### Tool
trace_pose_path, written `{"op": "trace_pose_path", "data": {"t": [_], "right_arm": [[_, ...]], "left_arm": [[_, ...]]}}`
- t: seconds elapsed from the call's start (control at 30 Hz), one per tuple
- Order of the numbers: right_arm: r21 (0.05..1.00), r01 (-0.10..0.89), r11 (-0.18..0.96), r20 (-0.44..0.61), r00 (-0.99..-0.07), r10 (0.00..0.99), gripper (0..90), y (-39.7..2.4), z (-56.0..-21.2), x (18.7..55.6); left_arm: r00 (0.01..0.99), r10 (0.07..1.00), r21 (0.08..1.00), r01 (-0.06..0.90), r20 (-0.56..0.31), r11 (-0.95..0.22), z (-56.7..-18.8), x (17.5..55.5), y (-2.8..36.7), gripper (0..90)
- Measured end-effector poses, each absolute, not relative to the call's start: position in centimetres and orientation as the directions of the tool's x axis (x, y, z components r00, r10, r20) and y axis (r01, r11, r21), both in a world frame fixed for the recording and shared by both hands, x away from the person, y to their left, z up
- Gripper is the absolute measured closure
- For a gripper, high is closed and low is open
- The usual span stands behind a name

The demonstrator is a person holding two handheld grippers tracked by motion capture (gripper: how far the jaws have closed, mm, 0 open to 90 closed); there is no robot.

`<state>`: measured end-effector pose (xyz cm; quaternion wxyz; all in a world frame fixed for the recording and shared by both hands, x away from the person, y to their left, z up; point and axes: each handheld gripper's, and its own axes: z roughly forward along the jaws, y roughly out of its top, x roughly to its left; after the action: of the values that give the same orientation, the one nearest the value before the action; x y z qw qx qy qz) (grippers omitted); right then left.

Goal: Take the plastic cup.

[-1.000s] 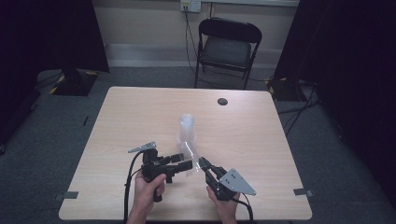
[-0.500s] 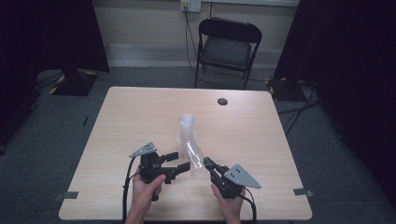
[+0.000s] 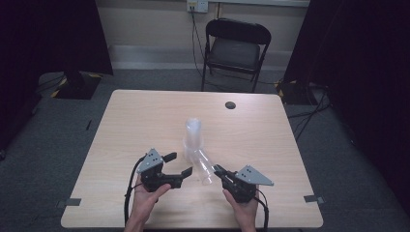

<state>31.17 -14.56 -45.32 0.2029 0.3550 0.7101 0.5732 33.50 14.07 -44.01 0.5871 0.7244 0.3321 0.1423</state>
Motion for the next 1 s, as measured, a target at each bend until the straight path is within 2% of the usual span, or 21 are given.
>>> {"op": "trace_pose_path", "data": {"t": [0.1,0.27,0.4,0.63,1.0], "right_arm": [[0.947,0.302,0.111,0.129,-0.672,0.729,87.1,-14.5,-45.0,31.3],[0.942,0.316,0.113,0.141,-0.677,0.723,87.1,-14.7,-44.3,31.7],[0.928,0.336,0.159,0.129,-0.692,0.71,87.1,-14.8,-43.5,32.0],[0.883,0.397,0.249,0.135,-0.724,0.677,87.1,-14.4,-42.2,32.9],[0.822,0.473,0.317,0.193,-0.755,0.627,87.2,-13.7,-41.5,33.8]], "left_arm": [[0.746,0.652,0.947,0.293,-0.137,-0.135,-44.1,33.3,14.0,18.1],[0.77,0.63,0.947,0.269,-0.1,-0.178,-44.3,33.2,14.0,16.6],[0.773,0.632,0.942,0.252,-0.057,-0.223,-44.3,33.1,13.9,16.3],[0.783,0.621,0.926,0.208,0.036,-0.316,-44.6,32.6,13.3,22.4],[0.791,0.596,0.903,0.143,0.141,-0.404,-45.1,32.2,12.4,17.7]]}}
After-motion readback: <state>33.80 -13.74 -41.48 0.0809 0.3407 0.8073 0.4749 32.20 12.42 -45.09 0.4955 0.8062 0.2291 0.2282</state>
